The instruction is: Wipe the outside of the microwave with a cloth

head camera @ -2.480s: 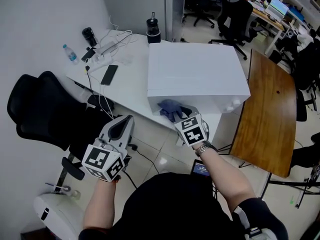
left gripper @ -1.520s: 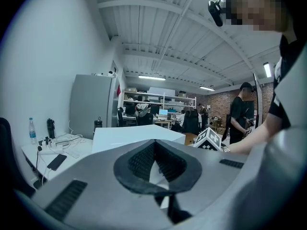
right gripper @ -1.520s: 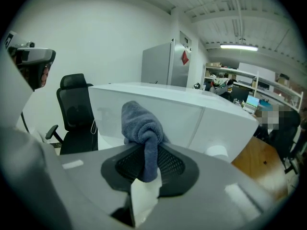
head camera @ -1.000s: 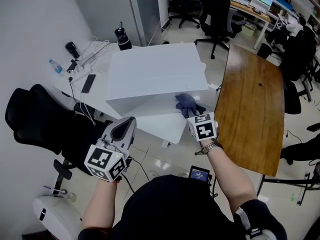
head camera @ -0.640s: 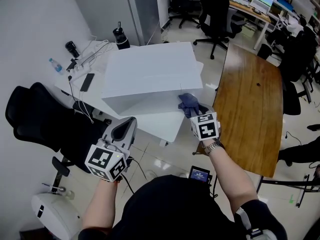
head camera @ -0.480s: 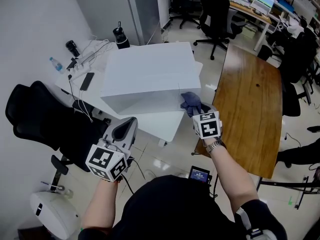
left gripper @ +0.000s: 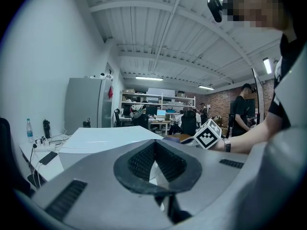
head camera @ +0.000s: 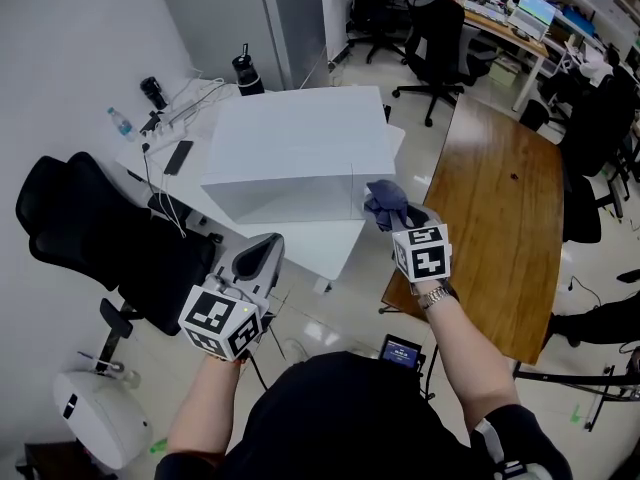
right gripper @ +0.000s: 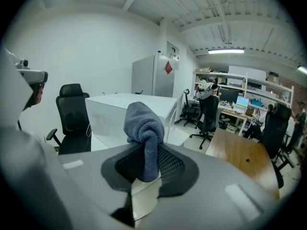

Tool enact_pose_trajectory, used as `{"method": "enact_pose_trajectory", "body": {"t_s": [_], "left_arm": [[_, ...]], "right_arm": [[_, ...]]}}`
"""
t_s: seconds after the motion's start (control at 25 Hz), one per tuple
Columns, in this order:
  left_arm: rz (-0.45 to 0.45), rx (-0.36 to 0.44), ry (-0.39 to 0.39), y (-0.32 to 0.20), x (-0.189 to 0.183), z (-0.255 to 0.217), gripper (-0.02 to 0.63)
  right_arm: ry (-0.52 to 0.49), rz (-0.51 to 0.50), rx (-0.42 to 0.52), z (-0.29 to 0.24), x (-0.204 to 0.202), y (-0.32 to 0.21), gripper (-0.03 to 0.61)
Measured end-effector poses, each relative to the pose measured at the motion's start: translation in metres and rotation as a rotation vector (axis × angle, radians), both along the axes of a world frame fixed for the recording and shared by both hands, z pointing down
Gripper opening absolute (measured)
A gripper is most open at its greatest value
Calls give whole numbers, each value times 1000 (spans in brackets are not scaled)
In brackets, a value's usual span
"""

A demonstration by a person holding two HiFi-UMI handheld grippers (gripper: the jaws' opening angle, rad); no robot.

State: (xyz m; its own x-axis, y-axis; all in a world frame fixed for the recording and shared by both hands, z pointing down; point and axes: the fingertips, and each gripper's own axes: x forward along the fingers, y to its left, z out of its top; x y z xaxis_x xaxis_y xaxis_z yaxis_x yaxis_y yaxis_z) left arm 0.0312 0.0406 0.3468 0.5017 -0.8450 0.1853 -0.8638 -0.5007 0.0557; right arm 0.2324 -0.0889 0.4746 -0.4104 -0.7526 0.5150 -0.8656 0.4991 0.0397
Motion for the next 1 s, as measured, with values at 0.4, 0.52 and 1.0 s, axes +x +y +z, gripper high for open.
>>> {"method": "enact_pose_trajectory", "body": {"t_s": [0.4, 0.52, 1.0], "left_arm": [[20, 13, 6, 18, 32, -2, 5], [23, 15, 9, 22, 38, -3, 5], [19, 22, 16, 35, 50, -2, 5]], "right_arm": [[-67, -71, 67, -44, 1, 38, 74], [-85, -91, 85, -56, 0, 49, 74], [-147, -191, 156, -96, -17, 89, 75]]}}
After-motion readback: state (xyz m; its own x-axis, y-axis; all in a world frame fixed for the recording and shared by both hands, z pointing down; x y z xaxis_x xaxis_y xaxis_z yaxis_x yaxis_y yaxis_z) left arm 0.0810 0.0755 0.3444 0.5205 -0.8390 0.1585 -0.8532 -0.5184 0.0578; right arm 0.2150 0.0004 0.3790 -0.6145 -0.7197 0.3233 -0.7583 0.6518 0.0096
